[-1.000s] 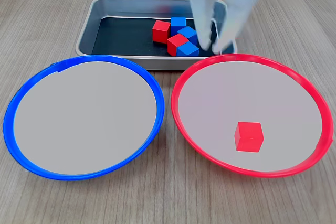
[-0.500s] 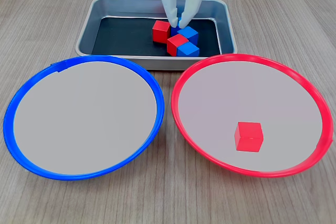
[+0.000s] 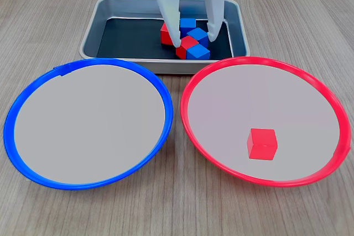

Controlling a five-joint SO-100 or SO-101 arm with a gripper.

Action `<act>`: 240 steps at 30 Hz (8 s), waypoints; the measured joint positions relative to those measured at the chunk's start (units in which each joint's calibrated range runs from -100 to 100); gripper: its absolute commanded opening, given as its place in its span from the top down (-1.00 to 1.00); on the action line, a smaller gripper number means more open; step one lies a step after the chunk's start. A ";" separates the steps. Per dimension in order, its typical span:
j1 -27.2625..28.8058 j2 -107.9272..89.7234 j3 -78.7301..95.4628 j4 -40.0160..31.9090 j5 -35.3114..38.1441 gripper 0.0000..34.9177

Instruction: Move six blocks from tray to matching dishes

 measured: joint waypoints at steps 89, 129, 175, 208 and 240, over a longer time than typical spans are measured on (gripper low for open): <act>18.67 12.11 -30.22 17.86 -21.78 0.99; 10.44 -12.45 22.60 -1.63 -8.06 0.99; 4.87 -1.88 1.45 14.44 -30.82 -0.10; -6.19 19.78 -46.82 10.52 -46.98 0.99; 1.95 -17.56 13.07 11.83 -20.76 0.53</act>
